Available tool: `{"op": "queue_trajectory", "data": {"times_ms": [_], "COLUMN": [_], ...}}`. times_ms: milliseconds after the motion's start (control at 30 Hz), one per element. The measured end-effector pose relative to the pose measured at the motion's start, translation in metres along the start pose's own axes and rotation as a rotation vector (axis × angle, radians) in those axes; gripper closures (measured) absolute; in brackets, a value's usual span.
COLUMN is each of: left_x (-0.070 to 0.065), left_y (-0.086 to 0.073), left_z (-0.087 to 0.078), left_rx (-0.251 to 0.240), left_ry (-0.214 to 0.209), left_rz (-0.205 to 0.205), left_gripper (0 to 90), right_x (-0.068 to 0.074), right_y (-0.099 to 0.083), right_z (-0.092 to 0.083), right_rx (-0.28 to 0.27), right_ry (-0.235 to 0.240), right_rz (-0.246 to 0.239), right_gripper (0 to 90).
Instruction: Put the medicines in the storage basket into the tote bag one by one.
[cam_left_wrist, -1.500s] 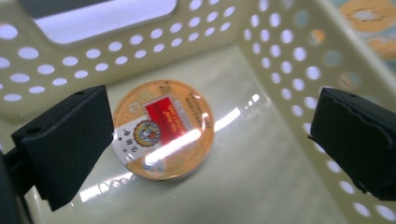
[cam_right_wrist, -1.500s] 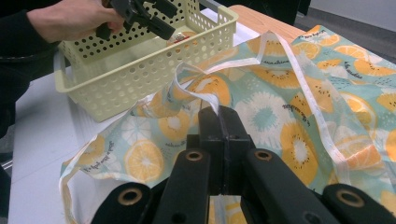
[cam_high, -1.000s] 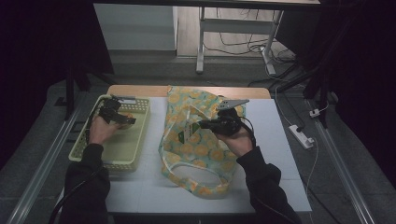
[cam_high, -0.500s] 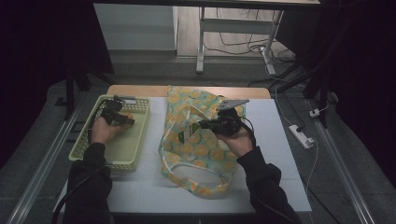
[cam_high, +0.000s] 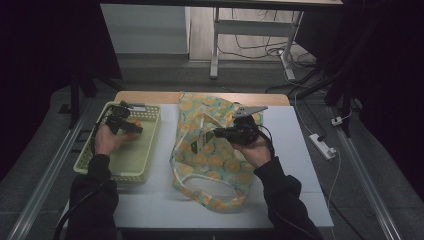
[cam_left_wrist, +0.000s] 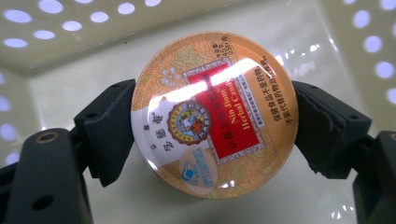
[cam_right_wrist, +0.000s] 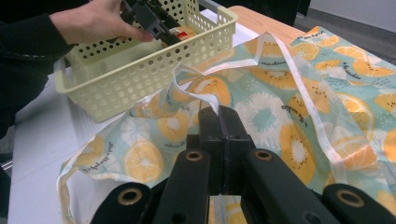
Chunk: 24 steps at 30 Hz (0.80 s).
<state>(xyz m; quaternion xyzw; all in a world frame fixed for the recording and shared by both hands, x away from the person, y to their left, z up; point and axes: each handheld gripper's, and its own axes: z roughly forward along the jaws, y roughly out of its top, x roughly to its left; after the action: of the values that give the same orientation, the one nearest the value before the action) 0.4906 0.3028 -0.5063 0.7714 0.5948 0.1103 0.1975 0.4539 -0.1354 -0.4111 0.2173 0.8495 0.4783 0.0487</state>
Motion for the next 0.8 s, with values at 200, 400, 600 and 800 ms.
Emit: {"op": "queue_trajectory", "data": {"times_ms": [200, 400, 600, 800], "left_x": [-0.003, -0.012, -0.023, -0.032], "left_y": [-0.006, -0.012, -0.018, -0.024], "left_z": [-0.023, -0.041, -0.054, -0.068], "left_rx": [-0.067, -0.118, -0.160, -0.192], "left_ry": [-0.033, -0.064, -0.090, -0.118], "left_rz": [-0.001, 0.030, 0.058, 0.081], "left_gripper": [20.6, 20.6, 20.6, 20.6], "right_x": [0.000, 0.001, 0.001, 0.001], "right_y": [0.000, 0.001, 0.001, 0.000], "right_z": [0.000, 0.001, 0.000, 0.000], "right_rx": [0.003, 0.003, 0.003, 0.001], "right_ry": [-0.002, -0.003, -0.004, -0.004], "right_rz": [0.001, -0.002, 0.002, 0.002], "right_gripper": [90.0, 90.0, 90.0, 90.0]}}
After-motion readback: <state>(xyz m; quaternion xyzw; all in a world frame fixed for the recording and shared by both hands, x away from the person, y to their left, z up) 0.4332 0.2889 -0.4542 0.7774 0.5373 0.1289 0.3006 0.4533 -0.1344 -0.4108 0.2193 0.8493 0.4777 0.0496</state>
